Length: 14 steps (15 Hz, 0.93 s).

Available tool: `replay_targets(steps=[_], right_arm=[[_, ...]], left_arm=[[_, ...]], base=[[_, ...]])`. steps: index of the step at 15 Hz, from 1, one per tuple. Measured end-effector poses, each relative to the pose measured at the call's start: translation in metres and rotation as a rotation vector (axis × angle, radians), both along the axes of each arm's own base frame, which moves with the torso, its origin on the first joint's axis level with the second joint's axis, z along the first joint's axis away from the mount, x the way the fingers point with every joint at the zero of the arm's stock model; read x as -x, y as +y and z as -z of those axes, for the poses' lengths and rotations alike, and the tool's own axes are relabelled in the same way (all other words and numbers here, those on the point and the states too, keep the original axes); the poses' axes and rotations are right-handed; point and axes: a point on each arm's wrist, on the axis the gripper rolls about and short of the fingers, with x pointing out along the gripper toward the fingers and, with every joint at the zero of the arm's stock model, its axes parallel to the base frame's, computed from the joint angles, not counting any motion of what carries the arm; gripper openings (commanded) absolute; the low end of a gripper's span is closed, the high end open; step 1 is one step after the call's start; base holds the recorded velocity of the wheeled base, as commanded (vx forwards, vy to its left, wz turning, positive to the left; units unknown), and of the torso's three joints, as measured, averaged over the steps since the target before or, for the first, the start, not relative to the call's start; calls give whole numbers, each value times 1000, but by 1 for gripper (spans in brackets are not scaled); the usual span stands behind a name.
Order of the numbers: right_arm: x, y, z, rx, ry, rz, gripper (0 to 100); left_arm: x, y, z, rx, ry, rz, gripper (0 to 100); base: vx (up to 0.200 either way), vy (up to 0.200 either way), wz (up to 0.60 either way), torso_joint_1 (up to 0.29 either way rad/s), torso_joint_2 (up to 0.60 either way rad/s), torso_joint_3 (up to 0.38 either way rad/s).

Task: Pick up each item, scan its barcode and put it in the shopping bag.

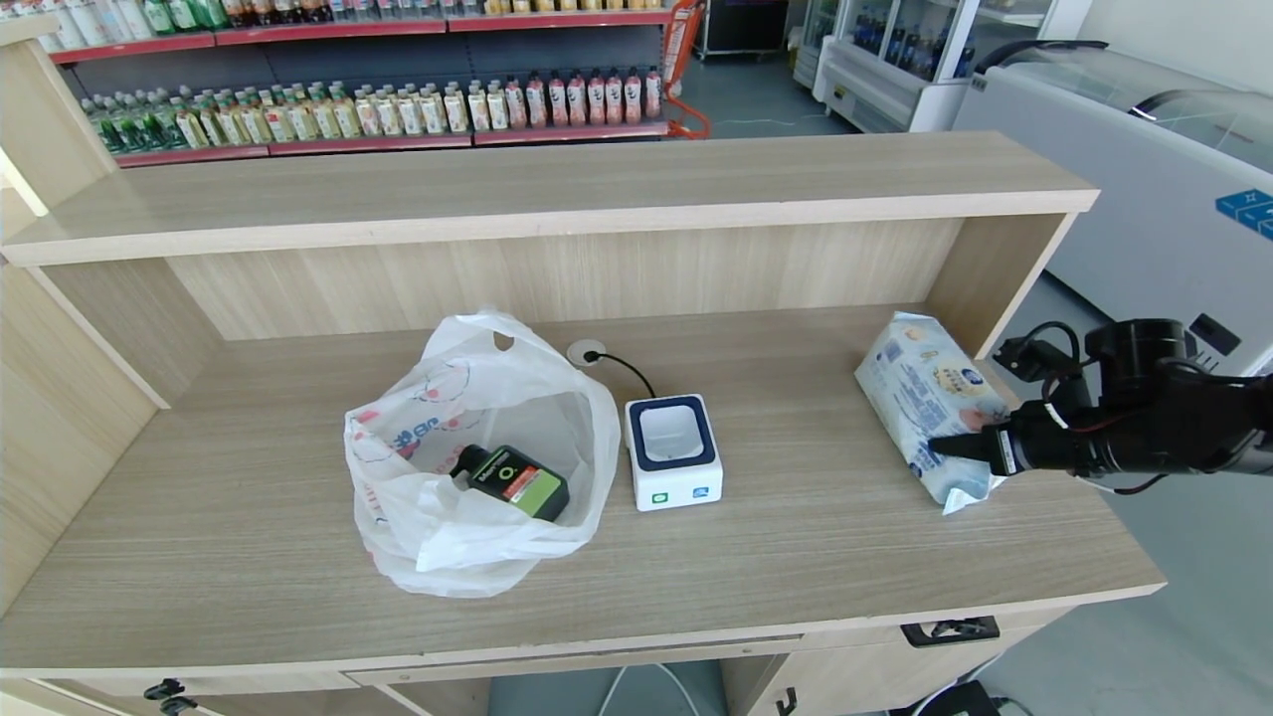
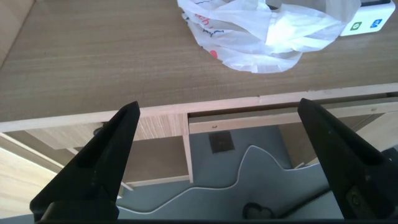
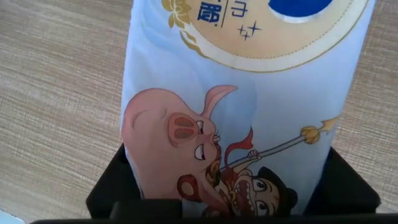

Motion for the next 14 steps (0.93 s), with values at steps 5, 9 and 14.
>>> replay_targets(steps=[5,9,14], right_arm=[[5,0,-10,6,-17,6,0],[32,5,-45,-8,-96,-28,0],[100,17,-91,-76,-233,-157,0]], left_arm=[[0,0,0,0,0,0,100],[0,0,0,0,0,0,100],[0,0,0,0,0,0,100]], base=[[0,0,0,0,0,0],[0,0,0,0,0,0],[0,0,0,0,0,0]])
